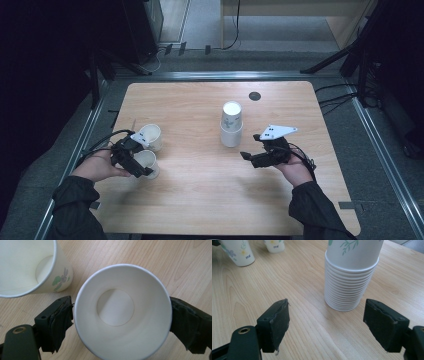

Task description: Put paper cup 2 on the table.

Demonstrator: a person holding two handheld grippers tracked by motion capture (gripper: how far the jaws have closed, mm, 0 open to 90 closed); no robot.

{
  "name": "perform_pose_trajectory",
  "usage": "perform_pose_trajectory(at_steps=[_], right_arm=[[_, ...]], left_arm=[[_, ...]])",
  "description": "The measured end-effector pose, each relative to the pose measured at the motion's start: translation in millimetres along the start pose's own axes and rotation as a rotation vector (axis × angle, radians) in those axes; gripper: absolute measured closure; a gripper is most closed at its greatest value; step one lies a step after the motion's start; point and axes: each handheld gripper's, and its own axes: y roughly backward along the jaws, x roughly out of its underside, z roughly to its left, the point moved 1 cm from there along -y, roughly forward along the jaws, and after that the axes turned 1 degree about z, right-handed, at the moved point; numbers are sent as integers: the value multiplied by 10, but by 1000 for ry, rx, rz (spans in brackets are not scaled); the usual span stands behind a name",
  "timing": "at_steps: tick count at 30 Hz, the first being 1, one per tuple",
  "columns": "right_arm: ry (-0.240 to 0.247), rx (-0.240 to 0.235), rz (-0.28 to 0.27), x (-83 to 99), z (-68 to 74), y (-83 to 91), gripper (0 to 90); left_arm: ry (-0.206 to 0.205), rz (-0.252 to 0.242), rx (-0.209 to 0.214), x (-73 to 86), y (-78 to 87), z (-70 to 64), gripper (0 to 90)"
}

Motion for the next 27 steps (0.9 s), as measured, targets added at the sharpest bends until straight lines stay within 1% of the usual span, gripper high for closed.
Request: perform_pose_trajectory(at_steps=[1, 3, 4, 6, 7, 8, 9, 10, 11, 14, 15, 16, 17, 18, 19, 21, 24, 26, 27], right_arm=[[-1, -1, -1, 1, -1, 1, 214], [1, -2, 0, 1, 0, 1, 213], [1, -2, 1, 0, 3, 1, 214], [5, -6, 3, -1, 10, 2, 214], [5, -6, 3, -1, 10, 2, 214], [8, -7, 2, -3, 14, 4, 213], [8, -7, 2, -3, 14, 4, 213], [7, -9, 2, -3, 14, 3, 213], [7, -8, 2, -2, 14, 3, 213], [7, -7, 2, -1, 11, 3, 213], [7, -8, 3, -1, 12, 3, 213], [7, -7, 4, -1, 13, 3, 213], [9, -6, 3, 0, 13, 3, 214], [9, -6, 3, 0, 13, 3, 214], [11, -7, 3, 0, 14, 5, 213], [7, -10, 2, -2, 12, 6, 213], [3, -8, -5, -11, 12, 8, 213], [7, -12, -13, -23, 22, 10, 213], [11, -10, -17, -31, 37, 10, 206]], left_arm=[[0, 0, 0, 0, 0, 0, 111], [15, -9, 20, 8, 19, 4, 110], [20, -22, 32, 18, 42, 12, 110], [29, -43, 36, 25, 75, 19, 109], [29, -43, 36, 25, 75, 19, 109], [32, -66, 44, 31, 117, 29, 109], [32, -66, 44, 31, 117, 29, 109], [42, -94, 59, 40, 166, 35, 109], [47, -107, 59, 45, 197, 37, 109], [46, -120, 49, 50, 239, 39, 114], [31, -146, 44, 61, 281, 34, 130], [32, -162, 50, 65, 297, 33, 129], [33, -175, 57, 68, 323, 38, 129], [33, -175, 57, 68, 323, 38, 129], [50, -207, 69, 67, 365, 50, 129], [52, -233, 75, 56, 395, 50, 129], [54, -239, 78, 38, 405, 42, 130], [61, -234, 63, 13, 405, 38, 133], [54, -252, 74, -5, 416, 27, 133]])
